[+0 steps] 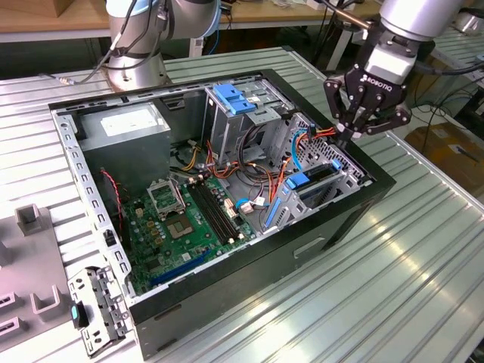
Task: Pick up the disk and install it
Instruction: 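Insert the first disk wire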
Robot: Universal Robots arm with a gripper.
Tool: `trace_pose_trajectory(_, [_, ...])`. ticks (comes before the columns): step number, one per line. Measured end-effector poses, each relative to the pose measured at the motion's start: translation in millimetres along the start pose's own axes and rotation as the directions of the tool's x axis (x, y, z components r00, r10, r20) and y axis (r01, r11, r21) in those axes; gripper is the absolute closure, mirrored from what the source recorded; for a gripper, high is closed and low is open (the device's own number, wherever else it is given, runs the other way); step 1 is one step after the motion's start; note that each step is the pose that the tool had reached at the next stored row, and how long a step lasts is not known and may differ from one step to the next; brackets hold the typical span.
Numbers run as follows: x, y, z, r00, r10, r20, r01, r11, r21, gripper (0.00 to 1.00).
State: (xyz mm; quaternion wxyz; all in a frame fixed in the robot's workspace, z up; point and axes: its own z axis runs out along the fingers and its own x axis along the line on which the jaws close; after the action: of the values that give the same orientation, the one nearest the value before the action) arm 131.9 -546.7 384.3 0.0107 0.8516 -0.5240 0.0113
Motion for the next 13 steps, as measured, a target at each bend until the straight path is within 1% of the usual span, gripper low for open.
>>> trace_pose_trajectory(4, [-6.1,-8.4,0.0,1.0,0.0,-0.0003,0.0,1.0,-0.0022,0.89])
trace_pose_trajectory(6, [-8.8,-14.8,0.3,1.0,0.0,-0.0013,0.0,1.0,-0.0043,0.89])
trace_pose_trajectory(8, [-13.2,-23.2,0.4,1.0,-0.001,-0.0017,0.001,1.0,-0.0059,0.89])
trace_pose_trajectory(10, [-15.7,-30.7,1.0,1.0,-0.003,-0.0025,0.002,1.0,-0.0064,0.89])
trace_pose_trajectory(12, [-17.8,-39.4,2.3,1.0,-0.003,-0.006,0.003,1.0,-0.0089,0.89])
trace_pose_trajectory(13, [-18.4,-41.9,2.5,1.0,-0.003,-0.0066,0.003,1.0,-0.0094,0.89])
